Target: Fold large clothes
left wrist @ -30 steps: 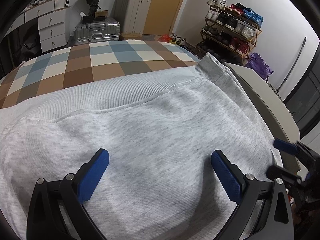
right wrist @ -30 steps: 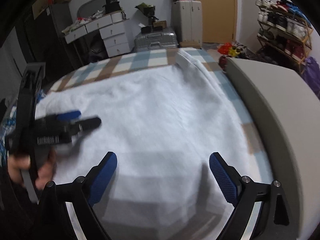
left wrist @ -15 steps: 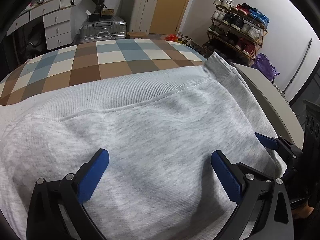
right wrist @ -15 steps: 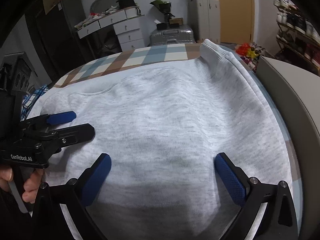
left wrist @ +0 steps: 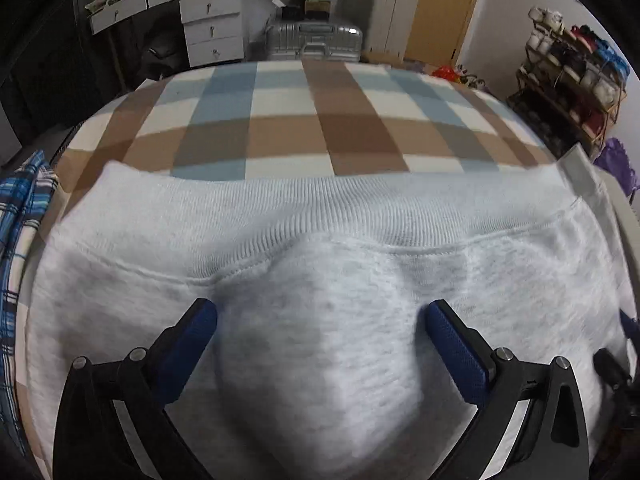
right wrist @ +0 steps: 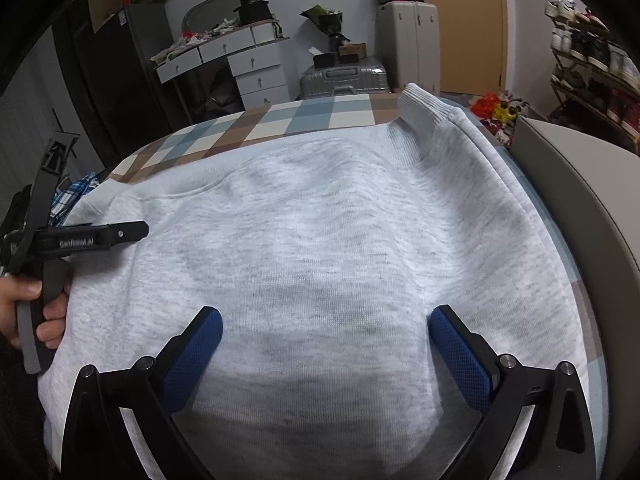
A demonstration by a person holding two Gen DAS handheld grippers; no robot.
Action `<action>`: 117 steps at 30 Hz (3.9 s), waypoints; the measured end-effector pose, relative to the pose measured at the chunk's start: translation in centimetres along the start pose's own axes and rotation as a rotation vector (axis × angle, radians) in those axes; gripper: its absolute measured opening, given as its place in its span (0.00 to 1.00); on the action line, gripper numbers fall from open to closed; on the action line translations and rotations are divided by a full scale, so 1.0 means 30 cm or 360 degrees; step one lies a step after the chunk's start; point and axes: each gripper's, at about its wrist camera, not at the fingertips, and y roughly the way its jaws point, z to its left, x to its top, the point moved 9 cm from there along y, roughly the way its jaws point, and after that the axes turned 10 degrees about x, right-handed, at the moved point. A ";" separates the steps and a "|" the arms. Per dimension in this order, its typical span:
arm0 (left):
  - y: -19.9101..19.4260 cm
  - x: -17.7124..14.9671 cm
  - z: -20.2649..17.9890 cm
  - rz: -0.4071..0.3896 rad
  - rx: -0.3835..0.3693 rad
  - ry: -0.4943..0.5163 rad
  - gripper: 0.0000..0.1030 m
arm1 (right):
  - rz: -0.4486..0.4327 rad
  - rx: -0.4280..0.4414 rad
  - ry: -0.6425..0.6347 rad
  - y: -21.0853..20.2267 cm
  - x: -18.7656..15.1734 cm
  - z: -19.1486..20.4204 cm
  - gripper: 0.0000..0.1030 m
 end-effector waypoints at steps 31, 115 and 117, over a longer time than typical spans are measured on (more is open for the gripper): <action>0.057 -0.019 0.150 0.0037 -0.0032 0.0052 0.99 | -0.0012 0.0028 0.0000 -0.011 0.001 -0.007 1.00; -0.279 -0.414 -0.089 -0.0251 0.0041 0.0342 0.98 | 0.0259 0.0037 -0.0627 -0.016 -0.127 0.308 1.00; -0.281 -0.415 -0.067 -0.0275 -0.0016 0.0287 0.98 | 0.0271 0.0008 -0.0622 -0.064 -0.135 0.213 1.00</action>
